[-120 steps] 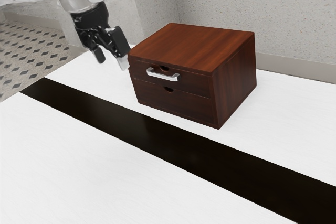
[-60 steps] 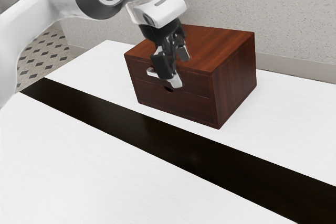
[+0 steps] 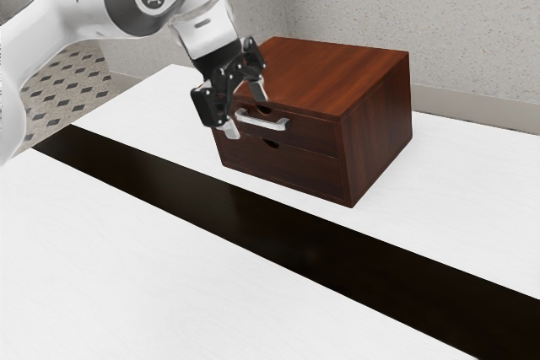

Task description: Pull the drawer handle with one arm to open the drawer

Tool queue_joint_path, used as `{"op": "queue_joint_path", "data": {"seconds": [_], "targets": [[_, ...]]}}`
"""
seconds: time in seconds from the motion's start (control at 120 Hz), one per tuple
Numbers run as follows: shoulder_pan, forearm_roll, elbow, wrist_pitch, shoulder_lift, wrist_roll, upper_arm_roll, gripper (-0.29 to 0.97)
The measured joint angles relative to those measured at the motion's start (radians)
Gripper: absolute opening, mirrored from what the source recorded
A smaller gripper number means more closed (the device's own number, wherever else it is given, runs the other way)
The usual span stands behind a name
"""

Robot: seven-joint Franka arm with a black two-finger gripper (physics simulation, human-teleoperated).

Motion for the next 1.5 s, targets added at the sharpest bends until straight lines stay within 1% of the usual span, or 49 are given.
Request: {"op": "queue_joint_path", "data": {"seconds": [0.158, 0.492, 0.642, 0.733, 1.033, 1.175, 1.5], "targets": [[0.013, -0.002, 0.001, 0.05, 0.048, 0.077, 0.0, 0.68], [0.011, 0.001, 0.0, 0.177, 0.099, 0.181, -0.002, 0.68], [0.013, 0.003, -0.005, 0.222, 0.107, 0.212, 0.0, 0.68], [0.013, 0.002, -0.007, 0.238, 0.107, 0.228, 0.016, 0.68], [0.014, 0.005, -0.027, 0.267, 0.107, 0.263, 0.025, 0.52], [0.02, 0.001, -0.031, 0.275, 0.108, 0.274, 0.042, 0.5], [0.038, -0.001, -0.049, 0.298, 0.124, 0.282, 0.053, 0.48]]}}
